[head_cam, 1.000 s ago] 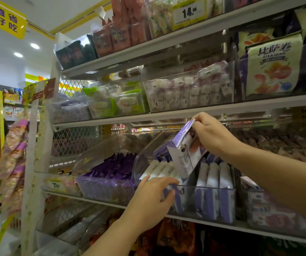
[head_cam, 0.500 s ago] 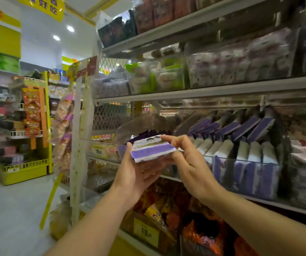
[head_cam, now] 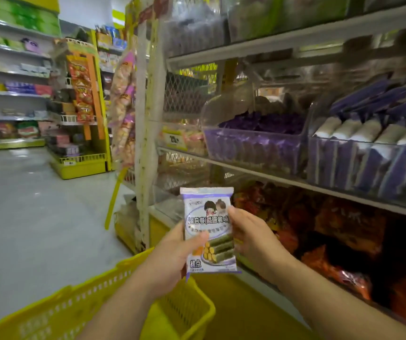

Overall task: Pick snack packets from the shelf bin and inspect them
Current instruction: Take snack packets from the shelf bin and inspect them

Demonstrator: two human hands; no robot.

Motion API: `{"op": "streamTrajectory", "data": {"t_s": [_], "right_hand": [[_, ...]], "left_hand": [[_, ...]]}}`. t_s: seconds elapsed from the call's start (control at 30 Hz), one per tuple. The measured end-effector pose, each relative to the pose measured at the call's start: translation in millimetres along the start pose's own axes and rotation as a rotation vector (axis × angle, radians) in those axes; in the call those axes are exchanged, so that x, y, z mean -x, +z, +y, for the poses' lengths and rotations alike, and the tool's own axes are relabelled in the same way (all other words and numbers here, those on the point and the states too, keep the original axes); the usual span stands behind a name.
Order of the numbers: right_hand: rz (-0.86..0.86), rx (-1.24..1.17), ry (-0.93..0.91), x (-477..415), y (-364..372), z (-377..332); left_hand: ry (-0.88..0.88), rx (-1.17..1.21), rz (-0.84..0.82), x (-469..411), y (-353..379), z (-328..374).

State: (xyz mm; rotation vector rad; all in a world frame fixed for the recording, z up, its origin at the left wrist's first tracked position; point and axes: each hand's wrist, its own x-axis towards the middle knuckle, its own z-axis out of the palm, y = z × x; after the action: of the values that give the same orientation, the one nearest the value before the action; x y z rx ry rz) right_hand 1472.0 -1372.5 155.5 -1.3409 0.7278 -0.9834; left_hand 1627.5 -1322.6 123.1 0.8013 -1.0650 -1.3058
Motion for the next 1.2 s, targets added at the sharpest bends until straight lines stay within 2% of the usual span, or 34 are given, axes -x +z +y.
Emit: {"op": "streamTrajectory", "data": {"t_s": [0.17, 0.27, 0.47, 0.6, 0.8, 1.07, 1.2], "right_hand": [[0.117, -0.118, 0.016, -16.4, -0.5, 30.5], [0.099, -0.087, 0.025, -20.7, -5.0, 38.9], [0.012, -0.007, 0.028, -16.6, -8.2, 57.5], [0.008, -0.056, 0.024, -15.2, -7.3, 55.7], [0.035, -0.211, 0.112, -16.9, -7.2, 50.5], [0.095, -0.177, 0.136, -16.5, -9.8, 49.5], [0.094, -0.162, 0.135, -16.6, -8.3, 51.0]], "left_hand": [[-0.031, -0.116, 0.047, -8.4, -3.7, -31.2], [-0.038, -0.134, 0.081, -13.2, -5.2, -40.6], [0.027, -0.052, 0.292, -18.3, -5.1, -45.5], [0.037, -0.017, 0.310, -17.0, -6.7, -46.8], [0.044, 0.011, 0.274, -15.5, -4.6, -48.8], [0.041, 0.075, 0.265, -15.5, 0.5, -46.5], [0.021, 0.152, 0.322, -16.2, 2.9, -39.5]]}}
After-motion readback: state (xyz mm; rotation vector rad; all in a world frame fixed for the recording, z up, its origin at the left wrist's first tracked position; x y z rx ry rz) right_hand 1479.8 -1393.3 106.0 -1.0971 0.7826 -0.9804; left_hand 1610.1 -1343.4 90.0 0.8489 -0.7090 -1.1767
